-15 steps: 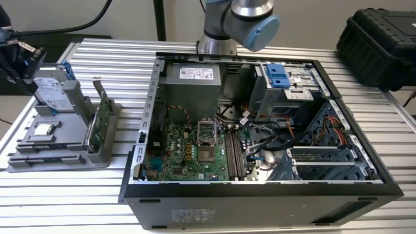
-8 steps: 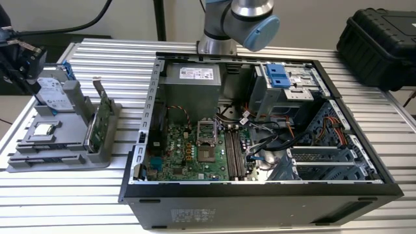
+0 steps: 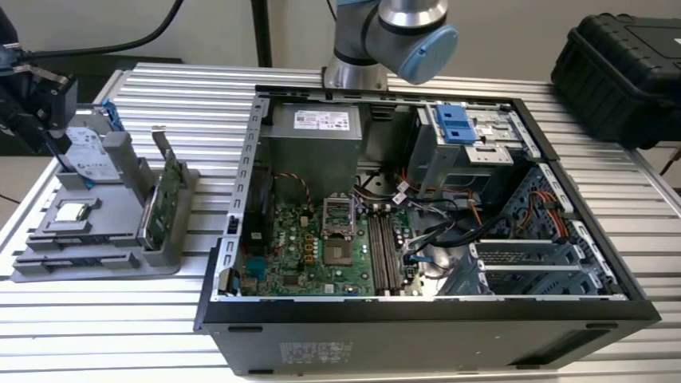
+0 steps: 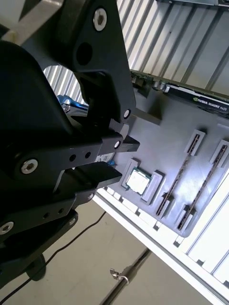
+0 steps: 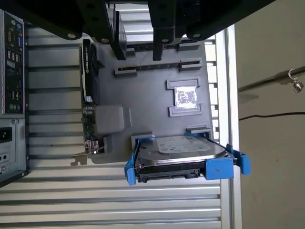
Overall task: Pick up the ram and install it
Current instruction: 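Pick up the ram and move it above insertion slot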
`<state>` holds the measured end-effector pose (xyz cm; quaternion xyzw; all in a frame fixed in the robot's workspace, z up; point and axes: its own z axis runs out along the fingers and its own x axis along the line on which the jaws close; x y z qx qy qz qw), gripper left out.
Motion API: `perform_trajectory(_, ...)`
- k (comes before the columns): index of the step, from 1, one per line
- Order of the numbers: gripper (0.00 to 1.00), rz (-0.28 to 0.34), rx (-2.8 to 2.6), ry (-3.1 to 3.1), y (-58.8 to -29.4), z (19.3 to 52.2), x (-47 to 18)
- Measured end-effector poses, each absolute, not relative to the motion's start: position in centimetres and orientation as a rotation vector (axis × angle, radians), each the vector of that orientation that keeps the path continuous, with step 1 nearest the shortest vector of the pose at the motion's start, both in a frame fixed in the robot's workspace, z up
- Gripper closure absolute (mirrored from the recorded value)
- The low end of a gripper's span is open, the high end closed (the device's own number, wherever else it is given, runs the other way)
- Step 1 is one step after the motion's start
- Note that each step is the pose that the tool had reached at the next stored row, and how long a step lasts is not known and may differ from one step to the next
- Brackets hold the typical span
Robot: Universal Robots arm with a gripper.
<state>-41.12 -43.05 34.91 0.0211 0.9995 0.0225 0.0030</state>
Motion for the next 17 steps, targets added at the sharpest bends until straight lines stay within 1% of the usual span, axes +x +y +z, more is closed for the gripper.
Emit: perform_trajectory(17, 0.0, 0.07, 0.165, 3.129, -43.05, 34.87, -41.11)
